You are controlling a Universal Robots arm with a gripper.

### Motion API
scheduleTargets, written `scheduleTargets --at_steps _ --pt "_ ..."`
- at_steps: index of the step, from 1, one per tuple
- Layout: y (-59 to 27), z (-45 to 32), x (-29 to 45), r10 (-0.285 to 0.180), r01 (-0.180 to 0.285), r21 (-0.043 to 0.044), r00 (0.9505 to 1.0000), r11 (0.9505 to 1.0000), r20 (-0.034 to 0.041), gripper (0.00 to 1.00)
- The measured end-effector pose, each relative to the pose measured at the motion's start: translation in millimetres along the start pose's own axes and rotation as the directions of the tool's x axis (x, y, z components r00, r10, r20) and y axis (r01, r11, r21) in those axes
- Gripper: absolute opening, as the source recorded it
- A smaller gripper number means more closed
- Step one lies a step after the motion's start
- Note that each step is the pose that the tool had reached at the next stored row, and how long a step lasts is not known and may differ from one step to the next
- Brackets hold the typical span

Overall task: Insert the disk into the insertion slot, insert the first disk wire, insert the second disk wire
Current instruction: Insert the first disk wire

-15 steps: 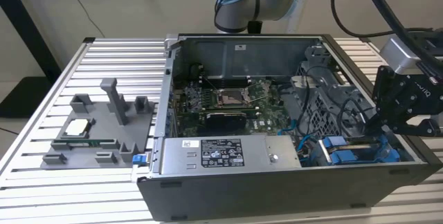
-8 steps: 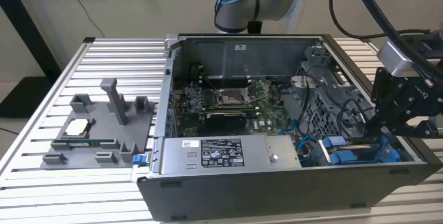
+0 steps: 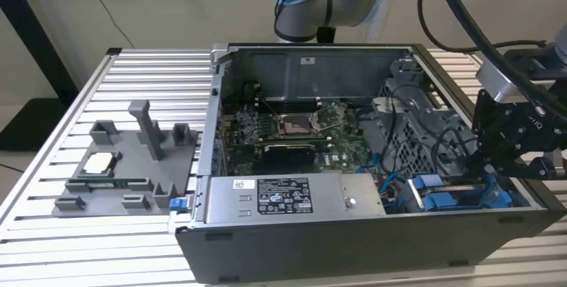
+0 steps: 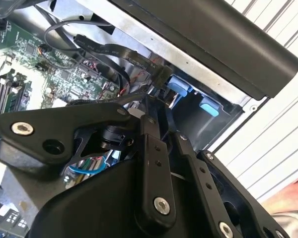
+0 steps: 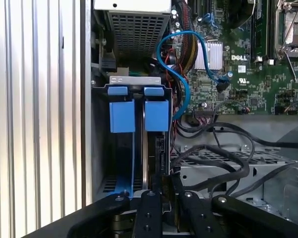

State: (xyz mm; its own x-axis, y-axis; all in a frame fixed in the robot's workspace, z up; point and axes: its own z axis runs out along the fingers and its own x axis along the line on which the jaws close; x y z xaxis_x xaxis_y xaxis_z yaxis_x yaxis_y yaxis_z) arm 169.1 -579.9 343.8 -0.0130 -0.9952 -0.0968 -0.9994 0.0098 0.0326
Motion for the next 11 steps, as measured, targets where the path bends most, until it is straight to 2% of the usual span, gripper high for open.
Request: scheduleTargets --at_steps 6,11 --pt "2.3 2.6 0.2 0.0 0.0 0.0093 1.0 1.0 -0.0006 0.19" --pt "3.7 4.3 -0.6 0.0 0.0 0.0137 1.0 0.9999 -0.0004 0.19"
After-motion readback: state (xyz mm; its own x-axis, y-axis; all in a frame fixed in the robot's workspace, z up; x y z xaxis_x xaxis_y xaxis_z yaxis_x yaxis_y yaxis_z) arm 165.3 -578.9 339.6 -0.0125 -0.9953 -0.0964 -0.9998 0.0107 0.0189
